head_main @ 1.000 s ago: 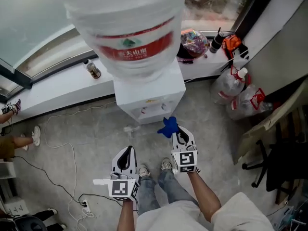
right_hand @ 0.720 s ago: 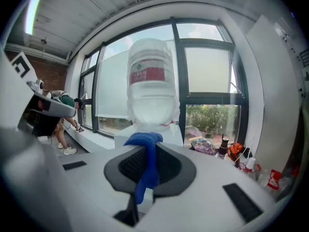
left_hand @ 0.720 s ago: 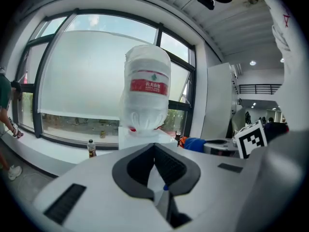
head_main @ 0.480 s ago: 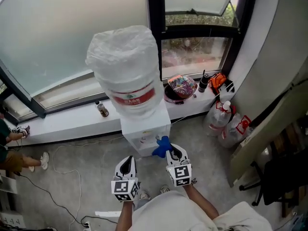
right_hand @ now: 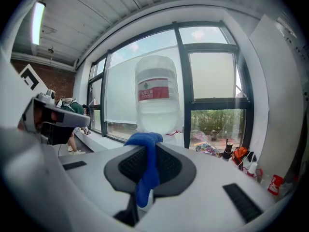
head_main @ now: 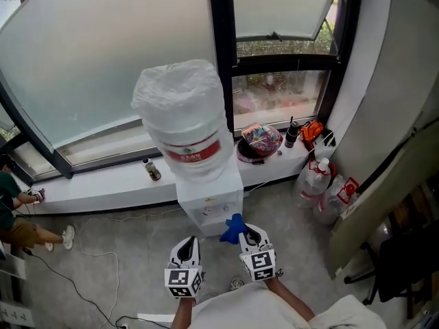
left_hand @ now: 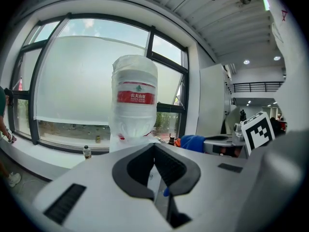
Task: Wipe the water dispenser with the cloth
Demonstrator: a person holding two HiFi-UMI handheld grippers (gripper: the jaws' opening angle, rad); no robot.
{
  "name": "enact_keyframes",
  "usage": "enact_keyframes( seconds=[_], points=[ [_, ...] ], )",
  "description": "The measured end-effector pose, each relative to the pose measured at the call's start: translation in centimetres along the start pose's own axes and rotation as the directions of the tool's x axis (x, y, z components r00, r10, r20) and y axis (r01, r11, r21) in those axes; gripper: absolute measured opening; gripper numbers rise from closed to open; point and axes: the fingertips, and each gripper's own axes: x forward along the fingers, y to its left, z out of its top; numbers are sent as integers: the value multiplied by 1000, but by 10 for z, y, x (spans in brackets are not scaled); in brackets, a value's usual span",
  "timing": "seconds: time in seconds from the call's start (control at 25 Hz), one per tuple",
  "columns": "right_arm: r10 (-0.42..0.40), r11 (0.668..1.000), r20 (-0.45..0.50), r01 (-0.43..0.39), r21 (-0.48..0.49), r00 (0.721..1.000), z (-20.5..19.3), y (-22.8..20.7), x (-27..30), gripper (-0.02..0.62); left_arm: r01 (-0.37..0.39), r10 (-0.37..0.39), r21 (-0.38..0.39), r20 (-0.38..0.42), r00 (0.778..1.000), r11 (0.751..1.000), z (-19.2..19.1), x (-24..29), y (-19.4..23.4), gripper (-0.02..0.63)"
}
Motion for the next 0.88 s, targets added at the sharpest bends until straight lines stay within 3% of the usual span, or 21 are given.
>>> enact_keyframes(
  seconds=[0.4, 0.88],
  points=[
    [-9, 1000, 24, 9, 5, 1000, 2, 34, -64, 40, 19, -19, 8, 5, 1000, 1000, -9, -45, -11, 12],
    [-6, 1000, -2, 6, -27, 1000, -34, 145, -190, 40, 46, -46, 2, 9, 999, 999, -53, -193, -35, 12]
  ],
)
